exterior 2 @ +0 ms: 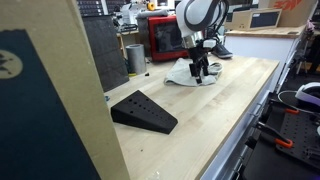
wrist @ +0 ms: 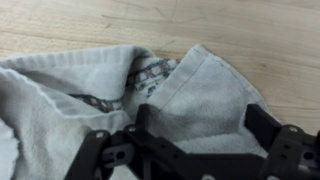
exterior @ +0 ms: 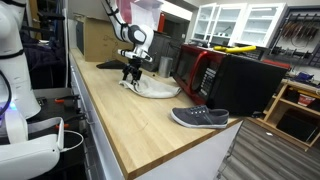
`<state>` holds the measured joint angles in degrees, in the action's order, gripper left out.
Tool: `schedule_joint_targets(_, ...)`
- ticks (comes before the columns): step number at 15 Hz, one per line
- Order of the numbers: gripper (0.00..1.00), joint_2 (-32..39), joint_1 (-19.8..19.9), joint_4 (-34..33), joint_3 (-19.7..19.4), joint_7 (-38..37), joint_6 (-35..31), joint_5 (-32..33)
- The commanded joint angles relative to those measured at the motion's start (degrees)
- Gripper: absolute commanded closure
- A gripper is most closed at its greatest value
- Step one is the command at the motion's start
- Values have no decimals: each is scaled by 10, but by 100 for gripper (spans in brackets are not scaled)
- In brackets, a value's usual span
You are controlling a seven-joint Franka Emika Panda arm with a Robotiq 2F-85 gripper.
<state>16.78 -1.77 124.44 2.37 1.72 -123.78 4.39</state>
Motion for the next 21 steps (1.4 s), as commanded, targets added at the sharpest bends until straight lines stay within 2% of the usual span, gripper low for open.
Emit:
schedule_joint_targets(1,34,10,-11,5,-8,-33,-25,23)
schedule_joint_targets(7,81,2,-14,5,-1,-50,-9,16)
schedule_joint_targets(10,99,-6,-22,10,11,-35,4,7)
schedule_joint_targets(21,97,-25,-60,42,63,-16,11,-25)
